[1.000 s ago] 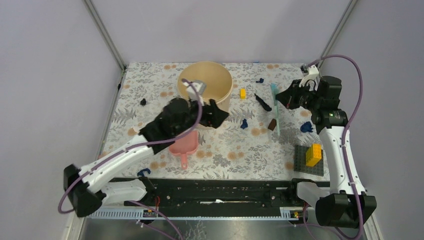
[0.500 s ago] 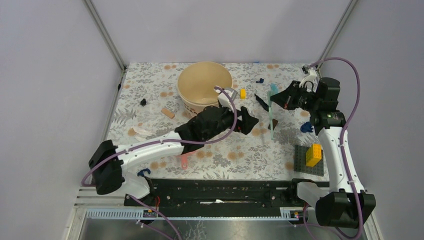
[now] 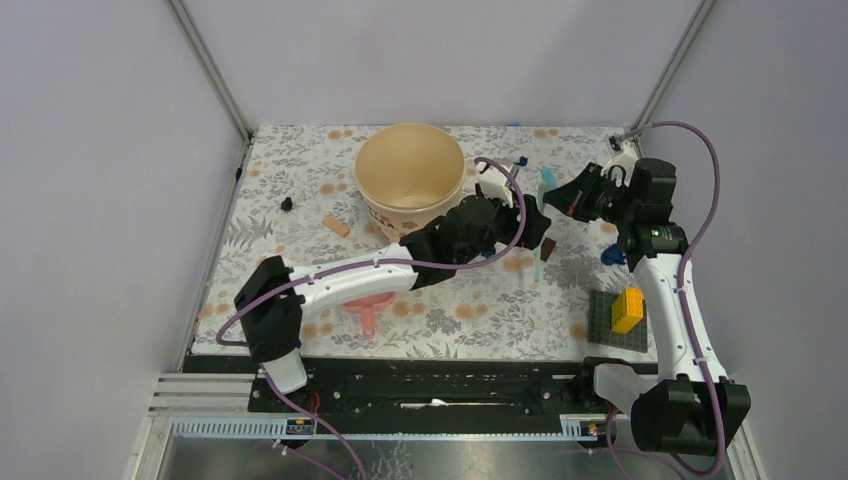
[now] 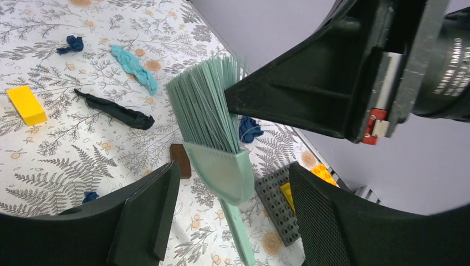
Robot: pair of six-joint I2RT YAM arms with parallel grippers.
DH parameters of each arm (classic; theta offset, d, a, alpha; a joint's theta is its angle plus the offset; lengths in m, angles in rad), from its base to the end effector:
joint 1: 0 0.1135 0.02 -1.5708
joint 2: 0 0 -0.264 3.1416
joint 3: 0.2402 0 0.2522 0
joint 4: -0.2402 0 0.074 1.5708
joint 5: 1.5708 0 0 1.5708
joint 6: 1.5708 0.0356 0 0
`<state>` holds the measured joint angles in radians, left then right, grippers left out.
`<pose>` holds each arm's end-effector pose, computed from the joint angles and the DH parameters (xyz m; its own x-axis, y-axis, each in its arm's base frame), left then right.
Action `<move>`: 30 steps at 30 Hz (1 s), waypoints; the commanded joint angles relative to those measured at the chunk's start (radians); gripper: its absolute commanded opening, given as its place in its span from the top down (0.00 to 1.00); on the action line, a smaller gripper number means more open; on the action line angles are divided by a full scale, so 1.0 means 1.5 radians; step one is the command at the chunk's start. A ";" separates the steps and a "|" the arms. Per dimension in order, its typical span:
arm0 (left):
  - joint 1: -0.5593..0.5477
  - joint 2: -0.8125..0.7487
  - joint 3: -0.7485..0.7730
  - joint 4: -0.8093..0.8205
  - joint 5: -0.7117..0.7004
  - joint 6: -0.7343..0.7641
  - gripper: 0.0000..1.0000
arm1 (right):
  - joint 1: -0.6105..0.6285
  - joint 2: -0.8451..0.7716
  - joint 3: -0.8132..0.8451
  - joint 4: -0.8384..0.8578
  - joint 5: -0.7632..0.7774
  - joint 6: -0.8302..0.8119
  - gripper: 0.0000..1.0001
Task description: Sweep away the paper scraps from the table
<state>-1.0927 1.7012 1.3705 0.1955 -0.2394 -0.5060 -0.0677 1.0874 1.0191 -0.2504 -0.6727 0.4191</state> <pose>0.1976 -0.3629 0.3378 -0.4199 -0.2131 -0.8822 0.6299 0.6314 -0.4523 0.2434 0.0057 0.3585 -0.5043 0.3532 -0.7880 -0.3637 0.7408 0.5648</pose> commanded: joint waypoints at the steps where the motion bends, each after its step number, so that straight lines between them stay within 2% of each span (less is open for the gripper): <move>1: -0.002 0.037 0.056 -0.010 -0.005 0.005 0.24 | -0.002 -0.018 -0.004 0.028 -0.001 0.016 1.00; 4: -0.002 0.053 0.068 -0.031 -0.009 -0.001 0.29 | -0.002 -0.019 -0.007 0.028 -0.002 0.021 1.00; 8: -0.002 0.050 0.057 -0.020 -0.026 -0.002 0.41 | -0.002 -0.022 -0.014 0.027 -0.008 0.021 1.00; 11: -0.002 0.046 0.054 -0.017 -0.034 0.004 0.58 | -0.002 -0.022 -0.017 0.027 -0.010 0.020 1.00; 14: -0.002 0.041 0.050 -0.009 -0.035 0.015 0.80 | -0.002 -0.018 -0.021 0.031 -0.025 0.013 0.99; 15: -0.001 0.040 0.049 -0.007 -0.035 0.018 0.86 | -0.002 -0.017 -0.025 0.037 -0.031 0.013 0.92; 17: 0.001 0.036 0.046 -0.006 -0.038 0.018 0.98 | -0.002 -0.016 -0.026 0.047 -0.052 0.002 0.66; 18: 0.003 0.034 0.044 -0.009 -0.038 0.018 1.00 | -0.002 -0.015 -0.022 0.048 -0.071 -0.008 0.49; 20: 0.006 0.021 0.040 -0.016 -0.040 0.018 1.00 | -0.002 -0.015 0.001 0.033 -0.093 -0.027 0.31; 24: 0.016 -0.041 0.017 -0.048 -0.044 0.012 1.00 | -0.002 0.004 0.116 -0.059 -0.139 -0.117 0.18; 27: 0.017 -0.130 -0.028 -0.069 -0.033 0.001 1.00 | -0.004 0.018 0.180 -0.101 -0.178 -0.154 0.15; 30: 0.021 -0.228 -0.089 -0.063 -0.070 -0.007 1.00 | -0.004 0.014 0.199 -0.102 -0.247 -0.179 0.15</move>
<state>-1.0691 1.5940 1.3041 0.0490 -0.2825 -0.4984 -0.0692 1.1152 1.2442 -0.3565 -0.8749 0.2543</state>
